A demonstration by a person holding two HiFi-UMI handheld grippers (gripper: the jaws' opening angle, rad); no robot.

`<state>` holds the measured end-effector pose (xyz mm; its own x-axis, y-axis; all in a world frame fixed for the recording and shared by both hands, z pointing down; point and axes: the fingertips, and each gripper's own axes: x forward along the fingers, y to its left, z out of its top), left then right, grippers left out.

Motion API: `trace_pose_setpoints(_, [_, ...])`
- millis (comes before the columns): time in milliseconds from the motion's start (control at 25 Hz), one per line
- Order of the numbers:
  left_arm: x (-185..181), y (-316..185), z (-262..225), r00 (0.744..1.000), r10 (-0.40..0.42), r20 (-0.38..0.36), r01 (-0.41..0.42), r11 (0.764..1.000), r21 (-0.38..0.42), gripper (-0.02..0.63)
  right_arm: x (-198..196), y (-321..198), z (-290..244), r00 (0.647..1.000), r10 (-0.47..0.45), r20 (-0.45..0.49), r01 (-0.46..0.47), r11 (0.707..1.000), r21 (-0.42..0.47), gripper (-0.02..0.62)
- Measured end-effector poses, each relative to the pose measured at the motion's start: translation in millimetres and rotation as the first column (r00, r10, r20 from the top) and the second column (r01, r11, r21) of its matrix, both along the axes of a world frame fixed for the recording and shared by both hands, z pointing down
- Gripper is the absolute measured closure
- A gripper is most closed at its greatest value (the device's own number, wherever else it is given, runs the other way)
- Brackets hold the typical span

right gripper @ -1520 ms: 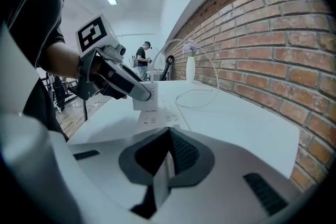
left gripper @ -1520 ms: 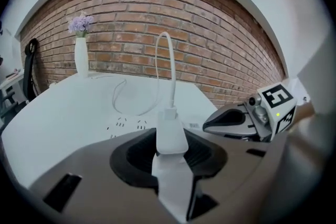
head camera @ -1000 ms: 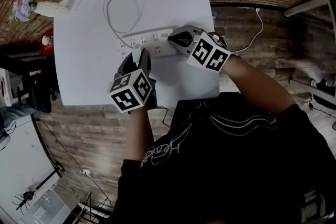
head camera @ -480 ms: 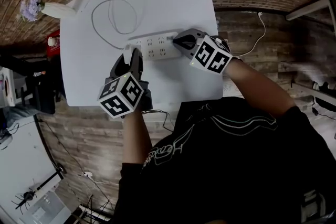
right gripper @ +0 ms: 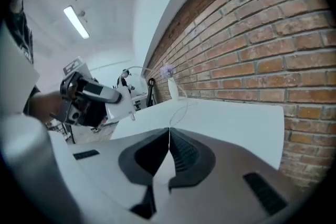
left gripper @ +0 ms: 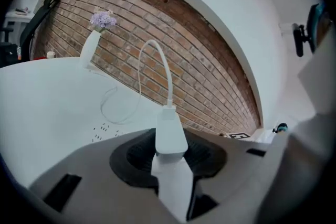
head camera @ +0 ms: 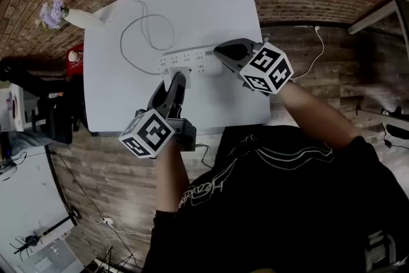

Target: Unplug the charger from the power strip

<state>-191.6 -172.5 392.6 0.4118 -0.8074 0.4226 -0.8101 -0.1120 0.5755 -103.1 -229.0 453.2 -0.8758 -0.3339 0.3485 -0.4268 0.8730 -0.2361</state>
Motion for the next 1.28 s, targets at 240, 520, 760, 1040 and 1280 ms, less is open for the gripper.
trace_pose_setpoints(240, [24.9,39.7,-39.0,0.998,0.011,-0.055,-0.006,0.996,0.085,0.469,30.7,32.7,-64.4,0.985,0.056,0.163,-0.039,0.994,-0.104,0.598])
trace_pose_setpoints(520, [41.3,93.6,-79.4,0.998,0.037,-0.056,-0.029,0.989,0.143,0.469,67.6,85.1,-132.9,0.97,0.012,0.245,0.005,0.998,-0.07,0.598])
trace_pose_setpoints(760, [49.6,131.3,-99.7,0.995,0.085,-0.054,-0.075,0.984,0.164,0.469,79.1,135.9,-170.1,0.946,-0.045,0.32,0.055,0.998,-0.021,0.598])
trace_pose_setpoints(1040, [39.8,177.3,-108.5,0.987,0.142,-0.072,-0.128,0.978,0.164,0.469,63.8,198.6,-180.8,0.943,-0.058,0.328,0.069,0.997,-0.022,0.598])
trace_pose_setpoints(1280, [18.3,222.2,-115.7,0.978,0.195,-0.07,-0.181,0.969,0.169,0.469,36.3,256.3,-181.0,0.948,-0.054,0.315,0.071,0.997,-0.042,0.598])
